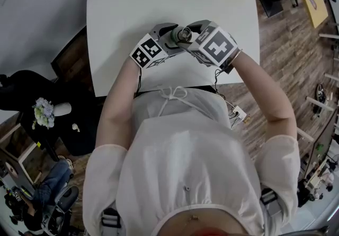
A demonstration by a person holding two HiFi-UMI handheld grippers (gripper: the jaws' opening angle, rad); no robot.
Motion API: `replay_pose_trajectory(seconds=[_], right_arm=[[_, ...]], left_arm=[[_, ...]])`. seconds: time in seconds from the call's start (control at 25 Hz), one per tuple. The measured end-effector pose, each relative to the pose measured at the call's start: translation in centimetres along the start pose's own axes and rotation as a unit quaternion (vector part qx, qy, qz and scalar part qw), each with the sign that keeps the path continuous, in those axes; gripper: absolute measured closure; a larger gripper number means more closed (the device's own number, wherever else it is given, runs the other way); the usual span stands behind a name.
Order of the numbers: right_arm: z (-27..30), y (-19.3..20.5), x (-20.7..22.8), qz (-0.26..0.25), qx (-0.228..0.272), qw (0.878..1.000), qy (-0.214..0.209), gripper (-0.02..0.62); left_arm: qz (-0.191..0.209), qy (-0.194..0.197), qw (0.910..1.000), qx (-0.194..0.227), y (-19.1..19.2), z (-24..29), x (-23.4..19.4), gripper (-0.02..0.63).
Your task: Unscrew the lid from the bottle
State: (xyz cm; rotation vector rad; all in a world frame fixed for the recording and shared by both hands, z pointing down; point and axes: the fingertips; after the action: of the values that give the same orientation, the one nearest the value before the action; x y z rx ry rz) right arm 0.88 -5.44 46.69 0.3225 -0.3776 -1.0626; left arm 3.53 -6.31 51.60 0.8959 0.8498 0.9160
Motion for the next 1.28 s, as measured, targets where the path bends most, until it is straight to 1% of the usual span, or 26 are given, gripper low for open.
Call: replay_pose_trajectory(seconds=[0.16,0.24,0.32,0.44,0.52,0.6,0.68,0.76,0.84,0.92,1.04,1.2,1.28], right_arm=[[-0.14,-0.04,-0.31,0.001,-0.005,1.0,-0.013,0.345],[-0.07,-0.02,-0.33,-0.008,-0.009,1.0,-0.019,0.347],[0.17,0.1,-0.23,-0.034,-0.016,0.999,-0.025,0.347],[0.24,0.16,-0.37,-0.109,-0.043,0.992,-0.041,0.347],[0.2,0.2,-0.69,-0.178,-0.069,0.98,-0.055,0.347],[0.26,0.36,-0.82,-0.249,-0.096,0.962,-0.064,0.348],[0.35,0.5,-0.9,-0.303,-0.114,0.943,-0.075,0.347],[0.35,0.59,-0.98,-0.337,-0.117,0.929,-0.095,0.347],[0.31,0.63,-1.01,-0.347,-0.111,0.925,-0.113,0.348],[0.29,0.68,-0.97,-0.338,-0.105,0.927,-0.124,0.348],[0.27,0.67,-0.77,-0.311,-0.093,0.938,-0.122,0.345],[0.19,0.37,-0.22,-0.267,-0.066,0.958,-0.087,0.298],[-0.06,0.22,-0.1,-0.232,-0.044,0.969,-0.067,0.281]], left_arm=[[-0.002,-0.001,1.0,0.001,-0.03,-0.03,0.02,0.212],[-0.003,0.0,1.0,0.0,0.04,-0.01,0.02,0.212],[-0.003,0.001,1.0,0.0,0.14,0.02,0.01,0.212],[-0.002,0.002,1.0,0.001,0.19,0.07,-0.05,0.212],[-0.003,0.002,1.0,0.002,0.27,0.07,-0.09,0.212],[-0.003,0.002,1.0,0.003,0.33,0.06,-0.08,0.212],[-0.003,0.003,1.0,0.003,0.38,0.04,-0.1,0.212],[-0.004,0.003,1.0,0.004,0.36,0.08,-0.09,0.212],[-0.004,0.003,1.0,0.004,0.32,0.13,-0.06,0.212],[-0.004,0.003,1.0,0.004,0.34,0.15,-0.08,0.212],[-0.005,0.003,1.0,0.005,0.3,0.19,-0.11,0.212],[-0.006,0.003,1.0,0.007,0.25,0.11,-0.14,0.212],[-0.007,0.003,1.0,0.007,0.3,0.05,-0.12,0.212]])
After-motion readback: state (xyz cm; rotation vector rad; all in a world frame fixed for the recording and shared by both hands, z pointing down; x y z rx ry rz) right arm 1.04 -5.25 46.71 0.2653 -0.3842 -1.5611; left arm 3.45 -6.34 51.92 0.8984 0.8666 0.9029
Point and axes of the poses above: the fingertips, and each gripper's own axes: z forward along the fingers, x to its right, y out of its underside, and after that the axes turned 1 degree about -x, right-handed
